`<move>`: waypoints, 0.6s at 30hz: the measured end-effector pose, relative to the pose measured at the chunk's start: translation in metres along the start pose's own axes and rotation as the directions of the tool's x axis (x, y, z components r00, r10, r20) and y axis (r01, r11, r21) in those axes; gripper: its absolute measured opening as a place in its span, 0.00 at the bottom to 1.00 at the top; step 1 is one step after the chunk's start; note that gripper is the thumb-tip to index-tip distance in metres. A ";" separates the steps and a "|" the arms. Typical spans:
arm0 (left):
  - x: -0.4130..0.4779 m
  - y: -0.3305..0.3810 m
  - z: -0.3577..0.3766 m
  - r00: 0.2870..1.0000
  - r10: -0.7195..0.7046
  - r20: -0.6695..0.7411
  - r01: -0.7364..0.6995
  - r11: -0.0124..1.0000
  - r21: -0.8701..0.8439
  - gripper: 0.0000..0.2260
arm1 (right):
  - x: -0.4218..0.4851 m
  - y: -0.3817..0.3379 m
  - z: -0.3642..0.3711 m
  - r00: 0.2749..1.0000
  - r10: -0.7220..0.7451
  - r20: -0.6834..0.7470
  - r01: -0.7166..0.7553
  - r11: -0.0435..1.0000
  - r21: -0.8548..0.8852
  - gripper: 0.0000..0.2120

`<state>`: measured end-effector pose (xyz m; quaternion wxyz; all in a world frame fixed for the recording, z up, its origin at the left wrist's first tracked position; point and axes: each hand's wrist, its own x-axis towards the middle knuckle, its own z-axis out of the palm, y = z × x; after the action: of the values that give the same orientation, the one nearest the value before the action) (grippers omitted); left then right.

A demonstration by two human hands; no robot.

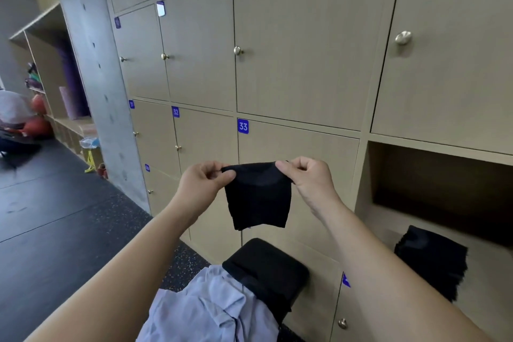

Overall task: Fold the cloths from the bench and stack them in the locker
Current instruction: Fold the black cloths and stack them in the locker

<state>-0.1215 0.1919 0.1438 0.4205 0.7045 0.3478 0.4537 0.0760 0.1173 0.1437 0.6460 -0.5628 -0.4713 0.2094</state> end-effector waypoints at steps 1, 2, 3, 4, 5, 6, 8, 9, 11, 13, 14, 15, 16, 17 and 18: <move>0.001 0.005 -0.001 0.999 -0.021 0.037 0.022 0.999 -0.050 0.06 | 0.001 -0.004 -0.001 1.000 -0.014 -0.005 0.014 1.000 0.003 0.13; 0.001 0.010 -0.002 0.996 -0.039 0.082 0.049 0.992 -0.116 0.09 | 0.002 -0.008 -0.001 1.000 -0.023 -0.012 0.023 1.000 0.012 0.13; 0.001 0.015 -0.001 0.990 -0.054 0.127 0.077 0.979 -0.189 0.11 | 0.003 -0.011 -0.001 0.999 -0.029 -0.017 0.030 0.999 0.036 0.13; 0.001 0.020 0.000 0.985 -0.064 0.162 0.105 0.961 -0.255 0.11 | 0.003 -0.014 0.000 0.999 -0.028 -0.022 0.030 0.997 0.068 0.12; 0.001 0.024 0.002 0.981 -0.070 0.182 0.123 0.945 -0.301 0.12 | 0.003 -0.016 0.000 0.999 -0.026 -0.021 0.028 0.994 0.108 0.11; 0.002 0.027 0.005 0.979 -0.077 0.190 0.139 0.929 -0.344 0.12 | 0.003 -0.018 0.001 1.000 -0.024 -0.012 0.026 0.989 0.144 0.10; 0.004 0.032 0.010 0.977 -0.089 0.195 0.167 0.888 -0.429 0.13 | 0.003 -0.020 0.003 0.999 -0.023 0.026 0.017 0.982 0.187 0.08; 0.005 0.033 0.012 0.976 -0.093 0.195 0.175 0.869 -0.463 0.12 | 0.002 -0.020 0.003 0.998 -0.024 0.049 0.014 0.982 0.186 0.08; 0.008 0.037 0.015 0.976 -0.106 0.191 0.190 0.845 -0.501 0.12 | 0.001 -0.022 0.003 0.997 -0.026 0.078 0.012 0.985 0.172 0.09; 0.010 0.039 0.017 0.974 -0.121 0.192 0.205 0.833 -0.513 0.10 | 0.002 -0.023 0.002 0.999 -0.017 0.051 0.008 0.986 0.167 0.10; 0.012 0.038 0.017 0.973 -0.130 0.191 0.212 0.830 -0.516 0.09 | 0.003 -0.024 0.001 1.000 -0.010 0.023 0.006 0.985 0.170 0.11; 0.013 0.037 0.018 0.970 -0.144 0.197 0.226 0.830 -0.510 0.09 | 0.004 -0.024 0.001 1.000 -0.006 -0.009 0.007 0.985 0.170 0.12; 0.012 0.035 0.019 0.963 -0.165 0.214 0.252 0.836 -0.488 0.11 | 0.004 -0.025 0.001 0.999 0.004 -0.042 0.003 0.984 0.176 0.12; 0.011 0.032 0.020 0.950 -0.197 0.244 0.289 0.848 -0.444 0.17 | 0.005 -0.025 0.002 0.997 0.014 -0.073 -0.001 0.983 0.185 0.12; 0.009 0.027 0.022 0.930 -0.233 0.284 0.334 0.859 -0.389 0.23 | 0.005 -0.024 0.002 0.994 0.030 -0.105 -0.008 0.979 0.204 0.12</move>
<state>-0.0946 0.1821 0.1665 0.6650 0.5819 0.2888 0.3683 0.0704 0.1162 0.1680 0.7225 -0.5091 -0.4064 0.2318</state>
